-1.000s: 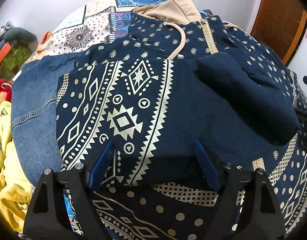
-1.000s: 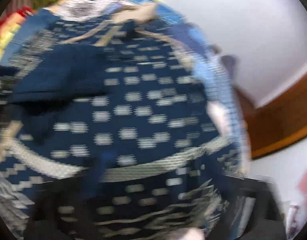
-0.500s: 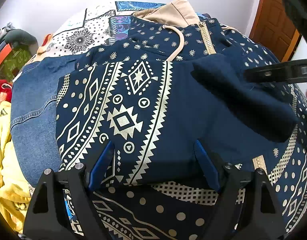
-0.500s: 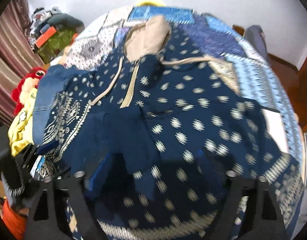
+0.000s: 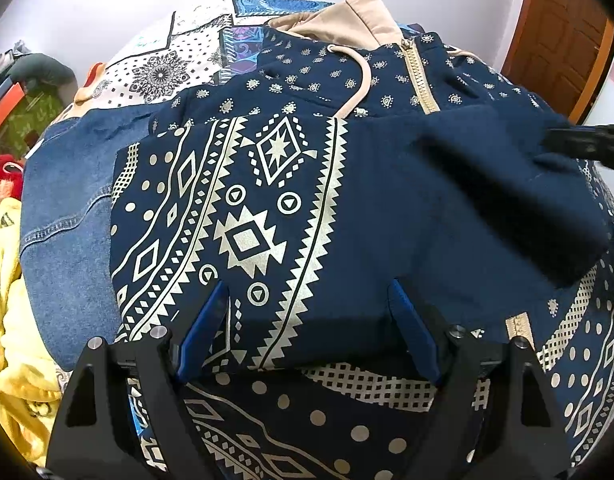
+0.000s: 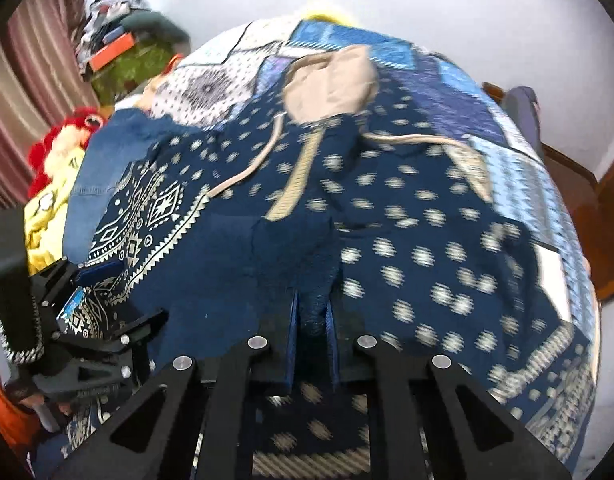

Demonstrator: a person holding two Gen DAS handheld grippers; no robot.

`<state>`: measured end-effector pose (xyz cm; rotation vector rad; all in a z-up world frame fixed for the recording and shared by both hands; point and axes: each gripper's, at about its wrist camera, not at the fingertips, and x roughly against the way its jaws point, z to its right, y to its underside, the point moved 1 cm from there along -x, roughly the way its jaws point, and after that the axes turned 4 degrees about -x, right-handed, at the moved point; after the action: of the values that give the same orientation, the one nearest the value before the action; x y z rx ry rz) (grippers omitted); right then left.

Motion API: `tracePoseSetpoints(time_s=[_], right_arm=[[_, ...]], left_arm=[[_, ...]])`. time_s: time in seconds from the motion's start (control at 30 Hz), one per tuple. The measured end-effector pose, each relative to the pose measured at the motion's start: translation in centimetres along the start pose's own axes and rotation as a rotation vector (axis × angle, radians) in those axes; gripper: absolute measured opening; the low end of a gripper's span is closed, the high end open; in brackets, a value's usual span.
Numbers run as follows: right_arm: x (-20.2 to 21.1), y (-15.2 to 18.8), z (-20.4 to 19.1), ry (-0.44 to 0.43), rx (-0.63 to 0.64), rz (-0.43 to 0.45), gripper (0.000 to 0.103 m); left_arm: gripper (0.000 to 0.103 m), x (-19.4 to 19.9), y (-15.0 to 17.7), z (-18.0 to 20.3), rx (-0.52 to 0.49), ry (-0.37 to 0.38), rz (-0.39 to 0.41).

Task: Fold large clothes

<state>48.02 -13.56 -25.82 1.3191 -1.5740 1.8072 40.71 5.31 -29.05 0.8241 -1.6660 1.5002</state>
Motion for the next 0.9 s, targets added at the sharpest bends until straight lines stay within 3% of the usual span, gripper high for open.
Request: tracePoseSetpoints(time_s=[0.17, 0.23, 0.33, 0.4, 0.47, 0.8, 0.87, 0.9], right_arm=[[3.2, 1.2, 3.5, 0.063, -0.011, 0.026, 0.009], [4.2, 2.0, 5.2, 0.086, -0.021, 0.028, 0.009], [4.9, 3.5, 8.0, 0.117, -0.042, 0.013, 0.009], [4.7, 4.7, 9.5, 0.132, -0.063, -0.007, 0.009], [4.2, 5.7, 10.4, 0.151, -0.070, -0.030, 0.009], [3.1, 7.5, 11.6, 0.196, -0.094, -0.036, 0.012], [3.2, 7.6, 11.8, 0.235, -0.097, -0.034, 0.032], [3.3, 7.6, 12.2, 0.322, -0.093, -0.022, 0.067]], left_arm=[[0.079, 0.8, -1.2, -0.3, 0.020, 0.011, -0.035], [0.079, 2.1, -1.9, -0.5, 0.037, 0.011, 0.002], [0.079, 2.5, -2.7, -0.1, 0.016, -0.026, 0.015], [0.079, 1.3, -2.7, 0.2, -0.009, -0.058, -0.031], [0.080, -0.1, -2.2, 0.6, -0.030, -0.076, -0.076], [0.084, -0.7, -1.5, 0.3, -0.002, -0.094, -0.054], [0.087, -0.9, -1.5, 0.2, 0.000, -0.099, -0.051], [0.088, -0.7, -1.3, 0.3, 0.002, -0.103, -0.049]])
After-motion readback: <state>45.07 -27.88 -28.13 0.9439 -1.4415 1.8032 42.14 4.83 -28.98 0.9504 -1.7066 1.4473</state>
